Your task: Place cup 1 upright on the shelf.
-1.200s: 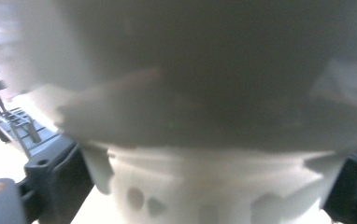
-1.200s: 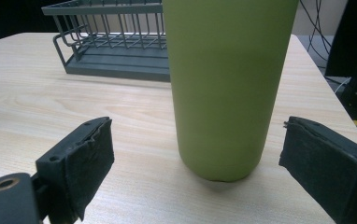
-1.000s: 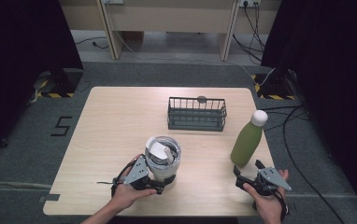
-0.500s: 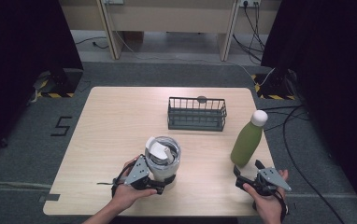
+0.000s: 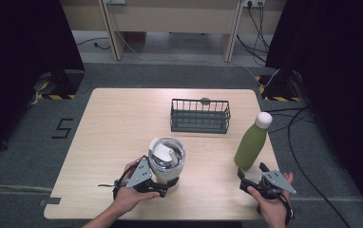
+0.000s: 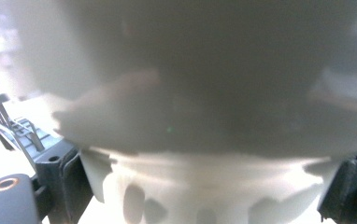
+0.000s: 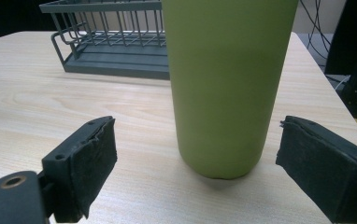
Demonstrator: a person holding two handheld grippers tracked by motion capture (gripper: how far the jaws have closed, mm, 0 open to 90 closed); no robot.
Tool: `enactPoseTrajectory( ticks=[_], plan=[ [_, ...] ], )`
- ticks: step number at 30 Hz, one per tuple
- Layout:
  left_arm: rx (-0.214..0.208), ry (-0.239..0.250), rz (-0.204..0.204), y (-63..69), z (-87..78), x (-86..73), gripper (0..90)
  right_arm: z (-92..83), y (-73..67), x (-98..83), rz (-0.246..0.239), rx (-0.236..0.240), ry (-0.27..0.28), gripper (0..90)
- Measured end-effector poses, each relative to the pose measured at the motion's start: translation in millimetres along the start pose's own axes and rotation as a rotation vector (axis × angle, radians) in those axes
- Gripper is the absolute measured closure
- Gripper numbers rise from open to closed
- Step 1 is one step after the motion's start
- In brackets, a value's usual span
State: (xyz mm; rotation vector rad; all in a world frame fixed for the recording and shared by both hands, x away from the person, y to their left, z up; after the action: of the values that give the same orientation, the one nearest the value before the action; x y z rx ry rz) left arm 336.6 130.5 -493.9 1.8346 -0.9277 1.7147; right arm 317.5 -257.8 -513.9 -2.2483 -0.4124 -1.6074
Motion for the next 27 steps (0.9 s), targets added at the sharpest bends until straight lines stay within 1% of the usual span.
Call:
enactPoseTrajectory(
  ticks=[4, 19, 21, 24, 27],
  plan=[
    [-0.003, 0.011, 0.003, 0.0, 1.2, 5.2, 9.8, -0.4, 0.5, 0.3, 0.001, -0.003, 0.002, 11.8],
    [0.009, 0.058, 0.019, -4.0, 11.9, 25.9, 9.9, -1.7, 1.7, 0.4, 0.007, -0.008, 0.007, 12.4],
    [0.011, 0.067, 0.022, -6.1, 14.8, 31.1, 9.8, -1.7, 1.5, 0.5, 0.006, -0.007, 0.007, 12.5],
    [0.016, 0.073, 0.020, -7.9, 17.0, 34.3, 9.9, -1.9, 1.5, 0.6, 0.006, -0.008, 0.008, 12.7],
    [0.027, 0.082, 0.020, -12.4, 20.0, 39.4, 9.9, -2.2, 1.6, 0.5, 0.008, -0.009, 0.007, 12.8]
  ],
)
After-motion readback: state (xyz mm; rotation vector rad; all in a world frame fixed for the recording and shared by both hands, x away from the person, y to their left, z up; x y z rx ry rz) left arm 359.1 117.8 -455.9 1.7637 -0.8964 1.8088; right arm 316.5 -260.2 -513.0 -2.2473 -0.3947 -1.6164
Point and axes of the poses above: each handheld gripper's, and its own axes: z roughly forward along the jaws, x roughly out of its top, y roughly to its right, the point moved 1 cm from there along z, roughly forward along the jaws, and after that the axes turned 10 degrees about x, right-handed, at the moved point
